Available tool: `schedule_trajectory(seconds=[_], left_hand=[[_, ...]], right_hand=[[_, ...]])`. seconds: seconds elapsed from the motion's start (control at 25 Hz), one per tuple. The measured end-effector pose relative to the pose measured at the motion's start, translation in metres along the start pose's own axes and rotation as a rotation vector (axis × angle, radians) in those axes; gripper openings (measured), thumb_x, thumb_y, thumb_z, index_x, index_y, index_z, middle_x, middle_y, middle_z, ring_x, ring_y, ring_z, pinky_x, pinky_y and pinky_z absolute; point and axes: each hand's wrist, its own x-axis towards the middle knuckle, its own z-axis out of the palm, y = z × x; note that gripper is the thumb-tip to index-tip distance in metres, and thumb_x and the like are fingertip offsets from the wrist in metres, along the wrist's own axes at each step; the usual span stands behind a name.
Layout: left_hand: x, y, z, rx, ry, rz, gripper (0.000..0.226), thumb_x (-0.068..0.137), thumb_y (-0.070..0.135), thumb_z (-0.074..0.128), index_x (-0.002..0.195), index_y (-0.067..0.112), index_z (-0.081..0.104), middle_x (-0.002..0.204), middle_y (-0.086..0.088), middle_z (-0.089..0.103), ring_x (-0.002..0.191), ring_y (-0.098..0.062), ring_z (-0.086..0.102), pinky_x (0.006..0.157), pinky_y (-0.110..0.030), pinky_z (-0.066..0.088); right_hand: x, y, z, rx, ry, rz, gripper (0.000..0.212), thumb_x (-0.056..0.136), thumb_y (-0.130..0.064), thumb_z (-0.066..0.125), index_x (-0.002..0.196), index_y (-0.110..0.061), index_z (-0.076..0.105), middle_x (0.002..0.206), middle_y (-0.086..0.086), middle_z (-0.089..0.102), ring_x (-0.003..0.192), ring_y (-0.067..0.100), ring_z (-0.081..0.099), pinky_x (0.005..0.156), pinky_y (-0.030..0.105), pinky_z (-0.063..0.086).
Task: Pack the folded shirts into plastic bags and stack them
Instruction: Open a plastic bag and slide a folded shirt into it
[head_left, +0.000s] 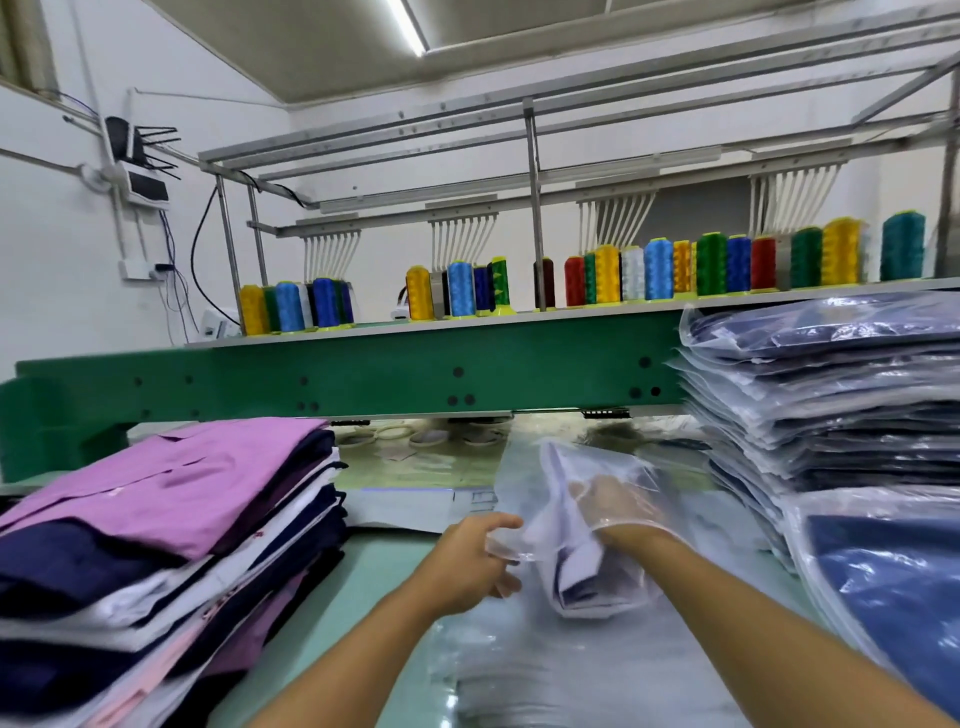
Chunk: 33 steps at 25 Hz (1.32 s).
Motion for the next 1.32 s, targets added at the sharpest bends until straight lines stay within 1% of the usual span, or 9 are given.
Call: schedule_trajectory(seconds=[0.12,0.24,0.4,0.48,0.68,0.84,1.08,1.16,1.32], left_hand=[[0.004,-0.006,-0.003,0.100,0.020,-0.057,0.057,0.079,-0.003,0.056,0.129,0.023,0.060,0.086,-0.014,0.073,0.069,-0.026,0.074,0.075,-0.043,0.063],[0.000,-0.009,-0.001,0.290,0.016,-0.042,0.066,0.077,0.004,0.066,0.138,0.027,0.051,0.103,-0.016,0.068,0.073,-0.021,0.067,0.072,-0.038,0.059],[-0.005,-0.016,0.002,0.695,0.015,0.035,0.098,0.077,0.020,0.073,0.157,0.038,0.019,0.160,-0.010,0.024,0.146,-0.027,0.030,0.111,-0.038,0.041],[-0.007,-0.020,0.005,0.894,-0.032,0.147,0.097,0.082,0.022,0.073,0.159,0.037,0.016,0.168,-0.001,0.009,0.154,-0.022,0.011,0.122,-0.035,0.024],[-0.008,-0.031,0.025,0.887,-0.102,0.141,0.051,0.094,0.025,0.057,0.142,0.039,0.046,0.145,0.009,0.052,0.130,-0.020,0.051,0.099,-0.030,0.042],[-0.008,-0.040,0.030,0.893,-0.032,0.164,0.045,0.094,0.028,0.056,0.137,0.043,0.049,0.138,0.013,0.054,0.123,-0.017,0.055,0.093,-0.032,0.048],[-0.001,-0.041,0.042,0.789,0.005,0.280,0.030,0.093,0.040,0.062,0.122,0.039,0.052,0.128,0.022,0.052,0.116,-0.012,0.055,0.086,-0.034,0.052],[0.003,-0.042,0.044,0.855,0.038,0.273,0.022,0.095,0.038,0.062,0.114,0.036,0.051,0.121,0.017,0.053,0.109,-0.016,0.055,0.081,-0.034,0.052],[0.005,-0.048,0.041,0.830,0.016,0.259,0.012,0.098,0.019,0.055,0.105,0.027,0.050,0.106,0.002,0.050,0.091,-0.027,0.056,0.080,-0.037,0.050]], right_hand=[[-0.001,0.020,0.002,-0.270,-0.056,-0.070,0.057,0.099,-0.057,0.019,0.135,-0.026,0.051,0.149,0.018,0.043,0.138,0.035,0.037,0.110,0.048,0.034],[-0.012,0.036,0.013,-0.485,-0.072,-0.118,0.063,0.097,-0.062,0.016,0.150,-0.033,0.035,0.164,0.016,0.013,0.150,0.043,0.007,0.121,0.058,0.012],[-0.035,0.046,0.047,-0.437,-0.422,-0.169,0.093,0.080,-0.090,0.029,0.158,-0.047,0.004,0.169,0.004,-0.014,0.153,0.037,-0.018,0.117,0.059,-0.013],[-0.039,0.053,0.049,-0.471,-0.456,-0.181,0.096,0.079,-0.090,0.036,0.157,-0.049,-0.003,0.167,0.003,-0.020,0.152,0.034,-0.022,0.117,0.059,-0.012],[-0.058,0.062,0.036,-0.497,-0.357,-0.202,0.064,0.105,-0.031,0.044,0.161,-0.018,0.015,0.169,0.011,0.005,0.156,0.027,0.007,0.126,0.044,0.011],[-0.077,0.078,0.017,-0.664,-0.155,-0.339,0.037,0.095,0.002,0.050,0.130,-0.004,0.057,0.137,0.015,0.054,0.123,0.032,0.056,0.096,0.040,0.048],[-0.088,0.114,-0.006,-0.558,0.328,-0.588,0.032,0.076,-0.027,0.078,0.096,-0.022,0.054,0.092,-0.002,0.057,0.077,0.025,0.059,0.060,0.036,0.049],[-0.081,0.124,-0.006,-0.508,0.280,-0.466,0.050,0.071,-0.046,0.080,0.106,-0.025,0.051,0.102,-0.003,0.052,0.084,0.022,0.055,0.070,0.035,0.050],[-0.064,0.136,0.001,-0.520,0.035,-0.248,0.018,0.094,-0.040,0.059,0.102,-0.027,0.049,0.113,0.001,0.062,0.099,0.026,0.061,0.073,0.033,0.044]])
